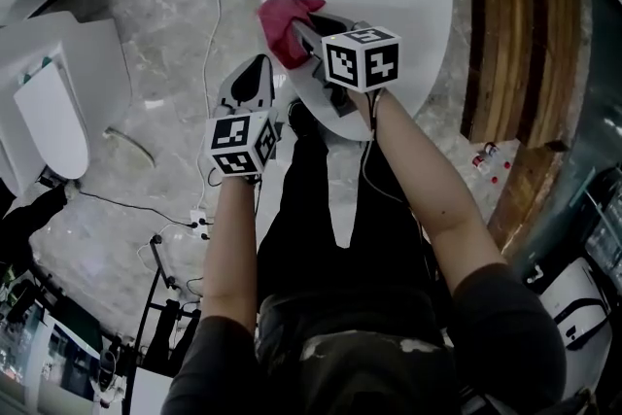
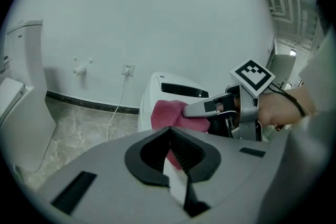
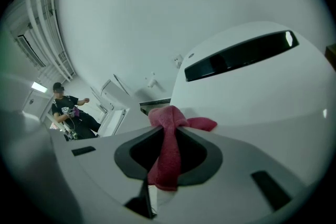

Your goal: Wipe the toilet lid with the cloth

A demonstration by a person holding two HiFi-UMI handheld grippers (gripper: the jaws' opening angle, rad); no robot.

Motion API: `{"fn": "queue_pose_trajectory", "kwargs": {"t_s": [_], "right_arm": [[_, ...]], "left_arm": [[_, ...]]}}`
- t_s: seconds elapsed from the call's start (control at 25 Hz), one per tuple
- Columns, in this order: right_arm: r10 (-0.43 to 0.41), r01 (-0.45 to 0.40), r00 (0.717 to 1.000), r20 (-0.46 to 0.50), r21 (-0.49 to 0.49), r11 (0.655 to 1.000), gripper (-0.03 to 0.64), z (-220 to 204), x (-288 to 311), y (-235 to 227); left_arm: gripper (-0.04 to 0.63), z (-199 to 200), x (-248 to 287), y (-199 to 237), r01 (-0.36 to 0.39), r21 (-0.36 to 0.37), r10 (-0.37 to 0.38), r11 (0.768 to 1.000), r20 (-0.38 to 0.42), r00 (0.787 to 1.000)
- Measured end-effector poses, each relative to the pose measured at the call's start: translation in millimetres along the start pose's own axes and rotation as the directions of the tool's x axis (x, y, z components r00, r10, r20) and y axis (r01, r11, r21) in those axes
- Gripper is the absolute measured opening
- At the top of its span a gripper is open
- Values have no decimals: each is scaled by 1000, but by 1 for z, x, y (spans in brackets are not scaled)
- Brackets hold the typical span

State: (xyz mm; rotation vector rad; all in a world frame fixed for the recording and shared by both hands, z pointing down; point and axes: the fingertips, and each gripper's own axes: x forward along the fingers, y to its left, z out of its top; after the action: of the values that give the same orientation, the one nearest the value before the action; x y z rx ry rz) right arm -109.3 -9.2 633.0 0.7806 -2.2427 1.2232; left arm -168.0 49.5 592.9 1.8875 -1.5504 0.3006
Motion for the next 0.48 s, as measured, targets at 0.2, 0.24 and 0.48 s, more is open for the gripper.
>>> {"fn": "queue_pose_trajectory", "kwargs": {"t_s": [0.2, 0.24, 0.48], "right_arm": [[-49, 47, 998, 33, 47, 998, 67, 1, -28, -41], [-58, 56, 997, 40, 60, 997, 67, 1, -36, -50], [-107, 100, 992, 72, 103, 990, 67, 1, -97, -116]], "left_arm": [[9, -7, 10, -23, 16, 10, -16, 1000, -15, 1000], [9, -8, 13, -31, 21, 14, -21, 1000, -19, 1000], [9, -10, 45, -102, 66, 41, -64, 997, -36, 997]]}}
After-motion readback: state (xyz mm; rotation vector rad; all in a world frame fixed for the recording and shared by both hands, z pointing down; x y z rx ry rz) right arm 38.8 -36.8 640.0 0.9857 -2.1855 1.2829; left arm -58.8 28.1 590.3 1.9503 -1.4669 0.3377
